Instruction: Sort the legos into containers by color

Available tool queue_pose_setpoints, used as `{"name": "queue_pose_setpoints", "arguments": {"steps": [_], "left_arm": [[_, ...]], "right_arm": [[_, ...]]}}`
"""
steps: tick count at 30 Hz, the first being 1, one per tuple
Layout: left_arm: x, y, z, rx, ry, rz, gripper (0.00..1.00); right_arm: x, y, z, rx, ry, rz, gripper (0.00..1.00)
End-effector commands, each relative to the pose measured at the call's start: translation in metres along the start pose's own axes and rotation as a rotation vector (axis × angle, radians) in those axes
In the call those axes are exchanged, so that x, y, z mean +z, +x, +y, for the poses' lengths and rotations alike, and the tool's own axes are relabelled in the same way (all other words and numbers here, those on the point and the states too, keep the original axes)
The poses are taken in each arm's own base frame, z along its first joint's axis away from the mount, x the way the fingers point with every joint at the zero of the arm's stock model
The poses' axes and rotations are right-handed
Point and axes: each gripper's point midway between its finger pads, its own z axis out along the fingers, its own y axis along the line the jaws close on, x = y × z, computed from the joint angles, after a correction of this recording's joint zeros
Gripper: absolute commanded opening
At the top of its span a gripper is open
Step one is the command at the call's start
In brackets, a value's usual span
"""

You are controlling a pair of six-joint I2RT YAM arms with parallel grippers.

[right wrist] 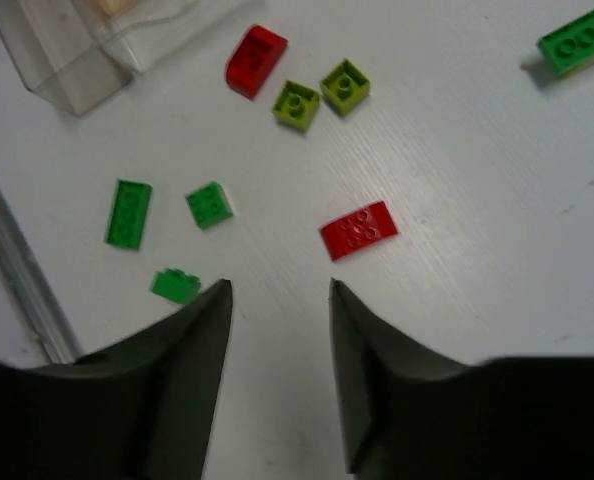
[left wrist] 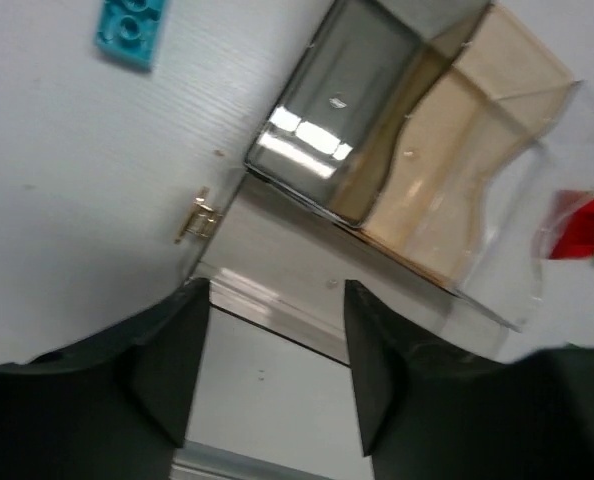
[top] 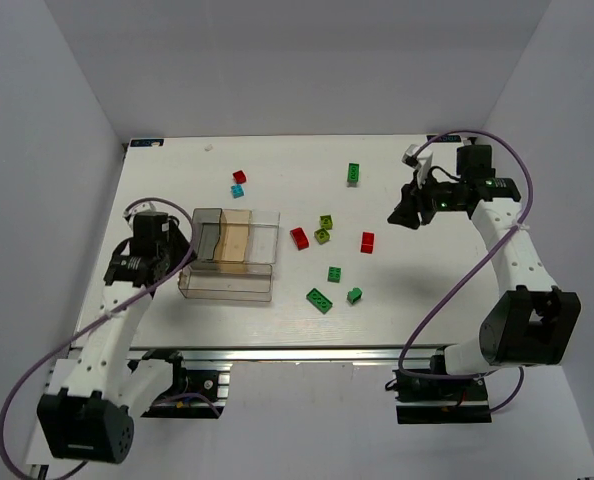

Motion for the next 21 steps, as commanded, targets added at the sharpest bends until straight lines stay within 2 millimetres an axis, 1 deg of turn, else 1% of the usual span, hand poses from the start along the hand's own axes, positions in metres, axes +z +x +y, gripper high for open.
{"name": "queue_pose_setpoints", "arguments": {"steps": [1, 2, 3, 4, 5, 6, 7, 8, 9, 10, 11, 12, 13, 15, 16, 17, 18, 19, 20, 21], "left_arm": [[0.015, -0.018, 0.022, 0.055, -0.159, -0.029, 0.70], [0.021, -0.020, 0.024, 0.065, -0.177, -0.021, 0.73], [0.035, -0.016, 0.032, 0.099, -0.223, 0.029, 0.77], [0.040, -0.024, 0.032, 0.104, -0.238, 0.027, 0.79], [0.046, -0.030, 0.034, 0.106, -0.254, 0.022, 0.80], [0.057, -0.033, 0.042, 0.118, -0.284, 0.045, 0.81], [0.060, -0.043, 0.041, 0.115, -0.283, 0.030, 0.81], [0.066, -0.051, 0.040, 0.107, -0.278, 0.018, 0.81], [0.074, -0.054, 0.048, 0.104, -0.299, 0.036, 0.81], [0.078, -0.058, 0.051, 0.100, -0.303, 0.037, 0.81], [0.082, -0.065, 0.050, 0.094, -0.292, 0.029, 0.78], [0.086, -0.067, 0.052, 0.095, -0.291, 0.035, 0.76], [0.093, -0.067, 0.062, 0.081, -0.310, 0.049, 0.74], [0.103, -0.068, 0.065, 0.080, -0.290, 0.058, 0.68], [0.112, -0.067, 0.072, 0.082, -0.294, 0.072, 0.68], [0.118, -0.066, 0.073, 0.075, -0.287, 0.079, 0.68], [0.123, -0.063, 0.073, 0.087, -0.261, 0.095, 0.71], [0.129, -0.065, 0.071, 0.098, -0.244, 0.092, 0.74], [0.138, -0.061, 0.074, 0.107, -0.239, 0.117, 0.76], [0.143, -0.062, 0.075, 0.127, -0.221, 0.124, 0.82]], "right_arm": [[0.010, -0.013, 0.024, -0.026, -0.105, -0.073, 0.42], [0.013, -0.013, 0.023, -0.020, -0.097, -0.078, 0.31], [0.017, -0.012, 0.023, -0.022, -0.095, -0.078, 0.23], [0.021, -0.007, 0.025, -0.016, -0.098, -0.069, 0.24], [0.023, -0.009, 0.022, -0.019, -0.087, -0.080, 0.28], [0.026, -0.008, 0.025, -0.019, -0.095, -0.076, 0.35], [0.029, -0.006, 0.025, -0.015, -0.098, -0.071, 0.48], [0.031, -0.004, 0.026, -0.012, -0.102, -0.067, 0.51], [0.033, -0.004, 0.027, -0.011, -0.105, -0.062, 0.53], [0.035, -0.001, 0.026, -0.004, -0.108, -0.054, 0.55], [0.037, 0.000, 0.026, -0.004, -0.108, -0.050, 0.56], [0.038, 0.002, 0.025, 0.000, -0.106, -0.045, 0.56], [0.040, 0.004, 0.025, 0.003, -0.108, -0.038, 0.57], [0.042, 0.006, 0.022, 0.011, -0.100, -0.032, 0.57], [0.043, 0.008, 0.022, 0.017, -0.102, -0.028, 0.58], [0.044, 0.008, 0.021, 0.020, -0.098, -0.026, 0.58], [0.044, 0.010, 0.020, 0.023, -0.094, -0.021, 0.58], [0.044, 0.010, 0.019, 0.029, -0.090, -0.019, 0.58], [0.045, 0.011, 0.019, 0.028, -0.090, -0.016, 0.59], [0.045, 0.011, 0.018, 0.028, -0.083, -0.012, 0.59]]}}
